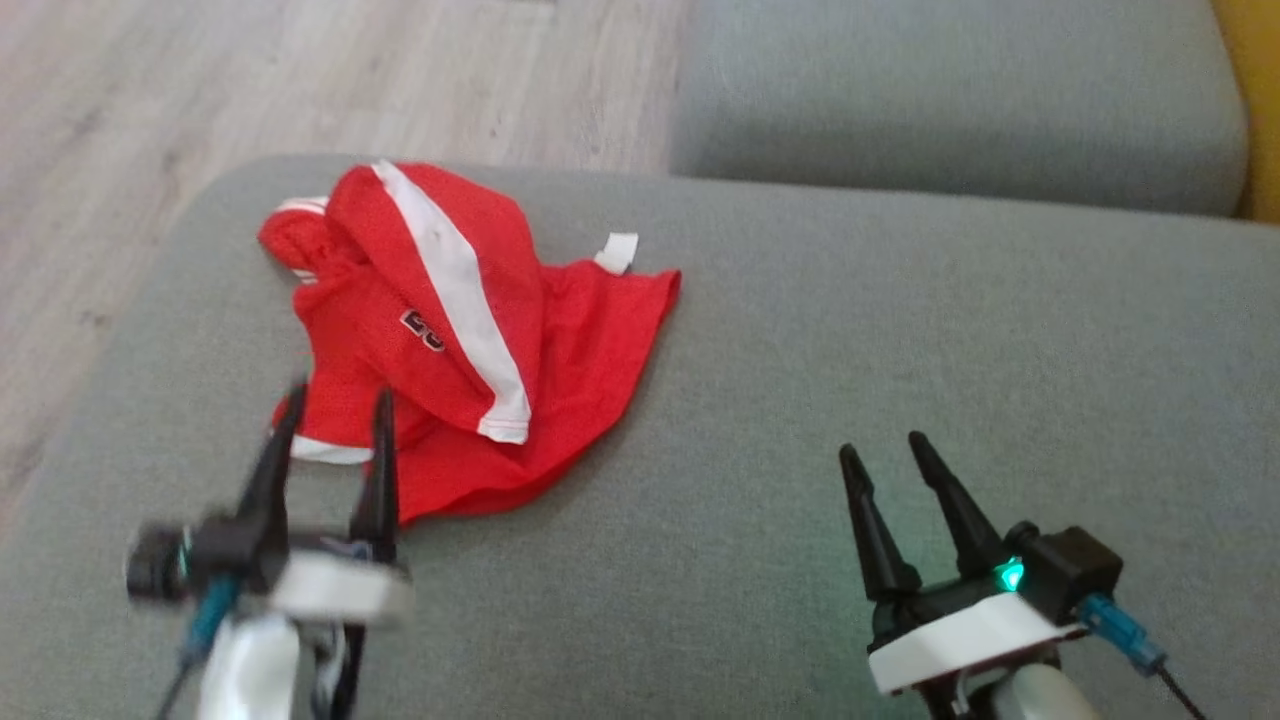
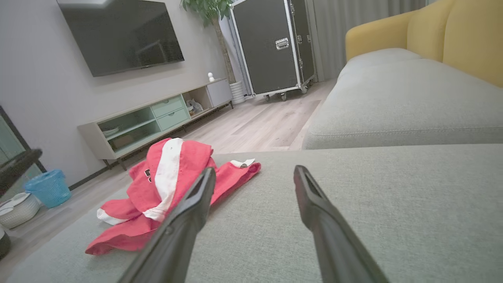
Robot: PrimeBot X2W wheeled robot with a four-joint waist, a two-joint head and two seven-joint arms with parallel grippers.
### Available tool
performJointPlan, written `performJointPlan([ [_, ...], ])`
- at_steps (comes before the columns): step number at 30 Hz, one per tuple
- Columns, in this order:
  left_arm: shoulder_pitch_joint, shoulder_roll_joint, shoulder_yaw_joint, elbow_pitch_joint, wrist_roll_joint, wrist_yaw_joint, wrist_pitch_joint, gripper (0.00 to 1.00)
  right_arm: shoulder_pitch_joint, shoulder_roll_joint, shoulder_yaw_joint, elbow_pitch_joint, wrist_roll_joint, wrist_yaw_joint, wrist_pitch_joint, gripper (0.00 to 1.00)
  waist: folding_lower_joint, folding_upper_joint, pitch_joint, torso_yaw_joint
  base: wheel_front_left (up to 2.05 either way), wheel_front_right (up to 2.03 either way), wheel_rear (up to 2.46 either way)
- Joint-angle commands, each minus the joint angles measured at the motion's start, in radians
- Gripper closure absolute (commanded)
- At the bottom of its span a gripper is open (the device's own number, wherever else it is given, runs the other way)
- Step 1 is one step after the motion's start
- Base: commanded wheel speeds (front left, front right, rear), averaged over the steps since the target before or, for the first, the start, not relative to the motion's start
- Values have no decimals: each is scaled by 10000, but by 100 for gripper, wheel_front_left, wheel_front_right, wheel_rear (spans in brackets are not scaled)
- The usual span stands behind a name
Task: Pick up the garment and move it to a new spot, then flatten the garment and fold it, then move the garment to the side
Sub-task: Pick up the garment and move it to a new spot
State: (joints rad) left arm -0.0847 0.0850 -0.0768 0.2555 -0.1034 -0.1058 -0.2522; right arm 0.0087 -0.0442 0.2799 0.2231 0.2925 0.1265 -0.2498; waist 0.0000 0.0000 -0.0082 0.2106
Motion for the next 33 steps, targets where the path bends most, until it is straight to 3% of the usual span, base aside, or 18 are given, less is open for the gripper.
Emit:
performJointPlan([
  [1,-1639,408,149,107,107,-89,-95,0,-676,-60,46,-424,-154,42,-120,0,0,0,573,-265,0,0,0],
  [5,-3347,786,-108,1118,-24,-181,350,0,-973,-60,-104,-657,-303,42,-120,0,0,0,1239,-464,0,0,0],
  [11,-6408,1609,-835,3393,-652,-242,2868,0,-1469,-60,-287,-910,-500,42,-120,0,0,0,2233,-999,0,0,0],
  [17,-7964,2403,-1413,5185,-1607,-247,4594,0,-1825,-60,-286,-1055,-479,42,-120,0,0,0,2926,-1579,0,0,0],
  [21,-8449,2921,-1586,6066,-1553,-247,4856,0,-1990,-60,-332,-1145,-442,42,-120,0,0,0,3247,-1873,0,0,0],
  [26,-8756,3063,-1788,6859,-1373,-170,4813,0,-2060,-60,-477,-1159,-398,42,-120,0,0,0,3402,-2022,0,0,0],
  [28,-8810,2988,-1811,7069,-1492,-189,4704,100,-2066,-60,-492,-1150,-378,42,-120,0,0,0,3385,-2041,0,0,0],
  [33,-9036,2957,-1924,7190,-1548,-211,3776,100,-2043,-60,-466,-1084,-354,42,-120,0,0,0,3142,-1964,0,0,0],
])
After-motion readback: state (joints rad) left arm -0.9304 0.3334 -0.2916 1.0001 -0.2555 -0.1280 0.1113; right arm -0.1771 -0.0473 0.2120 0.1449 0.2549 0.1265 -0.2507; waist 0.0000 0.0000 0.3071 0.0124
